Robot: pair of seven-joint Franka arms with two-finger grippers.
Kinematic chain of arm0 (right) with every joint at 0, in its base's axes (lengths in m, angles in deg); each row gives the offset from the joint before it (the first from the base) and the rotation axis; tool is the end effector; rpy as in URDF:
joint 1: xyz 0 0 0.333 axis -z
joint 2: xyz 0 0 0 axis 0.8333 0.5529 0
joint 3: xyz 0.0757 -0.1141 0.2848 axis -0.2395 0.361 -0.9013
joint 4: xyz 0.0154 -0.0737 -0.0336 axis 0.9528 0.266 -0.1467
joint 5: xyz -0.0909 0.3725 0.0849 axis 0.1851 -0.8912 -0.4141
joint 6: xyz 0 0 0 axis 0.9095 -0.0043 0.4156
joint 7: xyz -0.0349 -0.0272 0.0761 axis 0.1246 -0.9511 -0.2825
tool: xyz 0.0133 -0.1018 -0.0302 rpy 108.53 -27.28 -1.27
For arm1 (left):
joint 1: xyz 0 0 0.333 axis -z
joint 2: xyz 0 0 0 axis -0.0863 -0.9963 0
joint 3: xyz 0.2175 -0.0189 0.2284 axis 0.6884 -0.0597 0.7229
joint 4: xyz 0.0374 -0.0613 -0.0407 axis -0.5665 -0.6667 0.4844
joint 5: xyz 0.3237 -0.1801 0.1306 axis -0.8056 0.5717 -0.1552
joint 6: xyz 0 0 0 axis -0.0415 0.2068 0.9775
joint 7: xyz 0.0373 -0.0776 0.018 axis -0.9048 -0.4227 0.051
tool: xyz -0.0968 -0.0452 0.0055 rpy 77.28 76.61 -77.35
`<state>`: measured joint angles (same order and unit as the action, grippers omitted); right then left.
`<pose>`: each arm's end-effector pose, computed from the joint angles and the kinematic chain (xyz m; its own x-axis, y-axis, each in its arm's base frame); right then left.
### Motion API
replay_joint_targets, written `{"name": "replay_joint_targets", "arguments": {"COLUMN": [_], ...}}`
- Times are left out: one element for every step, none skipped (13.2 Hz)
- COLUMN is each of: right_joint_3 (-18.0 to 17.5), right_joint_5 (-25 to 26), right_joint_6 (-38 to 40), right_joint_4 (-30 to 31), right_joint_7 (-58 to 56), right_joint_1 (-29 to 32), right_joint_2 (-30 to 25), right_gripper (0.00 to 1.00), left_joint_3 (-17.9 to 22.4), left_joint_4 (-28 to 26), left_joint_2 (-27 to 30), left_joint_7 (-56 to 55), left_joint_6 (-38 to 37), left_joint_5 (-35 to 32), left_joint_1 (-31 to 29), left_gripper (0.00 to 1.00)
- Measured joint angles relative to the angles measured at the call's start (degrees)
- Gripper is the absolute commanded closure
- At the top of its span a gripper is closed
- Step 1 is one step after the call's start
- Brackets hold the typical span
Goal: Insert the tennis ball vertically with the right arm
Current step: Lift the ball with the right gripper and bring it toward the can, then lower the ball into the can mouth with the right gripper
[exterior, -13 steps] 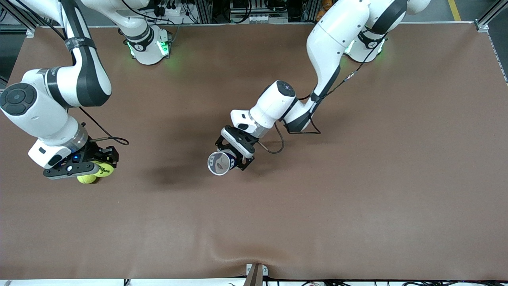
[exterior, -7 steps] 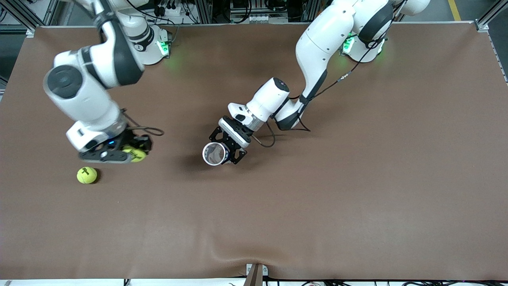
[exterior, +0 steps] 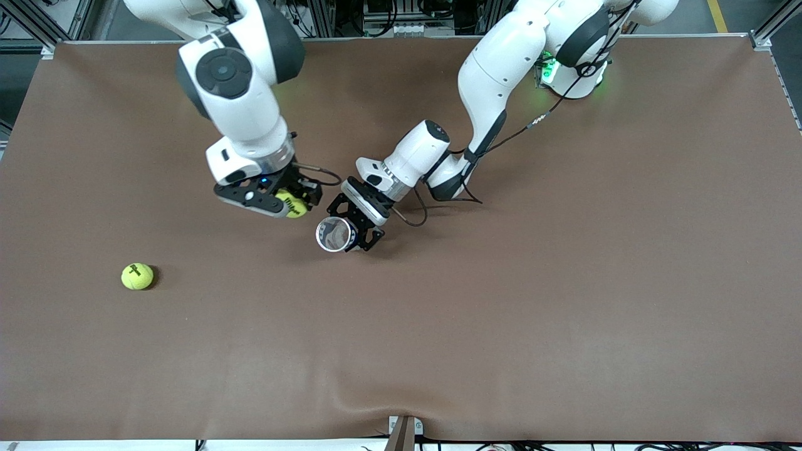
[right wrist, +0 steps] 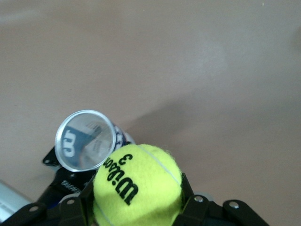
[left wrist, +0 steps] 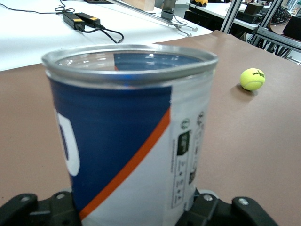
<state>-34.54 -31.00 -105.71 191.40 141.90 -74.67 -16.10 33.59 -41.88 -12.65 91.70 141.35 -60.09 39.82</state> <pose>0.5231 0.3233 0.4692 0.9372 -0.3409 0.0743 -0.3400 -0.9401 -0.0248 0.4652 -0.5746 0.2027 0.4935 -0.2497 0.8331 -0.6940 -0.6905 0.2042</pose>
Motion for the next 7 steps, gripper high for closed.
{"name": "replay_joint_targets", "arguments": {"right_joint_3": [-0.1, -0.1, -0.1, -0.1, -0.1, -0.1, -0.1], "right_joint_5": [-0.2, -0.4, -0.5, -0.6, -0.6, -0.6, -0.6], "right_joint_6": [-0.9, -1.9, -3.2, -4.8, -6.2, -7.6, -9.4], "right_joint_4": [0.0, 0.0, 0.0, 0.0, 0.0, 0.0, 0.0], "right_joint_7": [1.6, 2.7, 3.3, 3.4, 3.4, 3.4, 3.4], "right_joint_1": [-0.2, -0.3, -0.3, -0.3, -0.3, -0.3, -0.3], "right_joint_2": [0.2, 0.4, 0.8, 1.3, 1.8, 2.3, 2.9], "right_gripper": [0.80, 0.80, 0.80, 0.80, 0.80, 0.80, 0.80], "left_joint_3": [0.1, 0.2, 0.5, 0.9, 1.2, 1.4, 1.5], "left_joint_4": [0.0, 0.1, 0.2, 0.3, 0.4, 0.4, 0.4], "left_joint_2": [-0.3, -0.6, -0.9, -1.2, -1.3, -1.3, -1.3], "left_joint_7": [0.0, 0.1, 0.1, 0.1, 0.1, 0.1, 0.1], "left_joint_6": [0.0, 0.0, 0.0, 0.1, 0.3, 0.4, 0.4], "left_joint_5": [0.0, 0.0, 0.0, 0.0, 0.0, 0.0, 0.0], "left_joint_1": [0.0, 0.0, 0.0, 0.1, 0.2, 0.2, 0.3], "left_gripper": [0.32, 0.32, 0.32, 0.32, 0.32, 0.32, 0.31]}}
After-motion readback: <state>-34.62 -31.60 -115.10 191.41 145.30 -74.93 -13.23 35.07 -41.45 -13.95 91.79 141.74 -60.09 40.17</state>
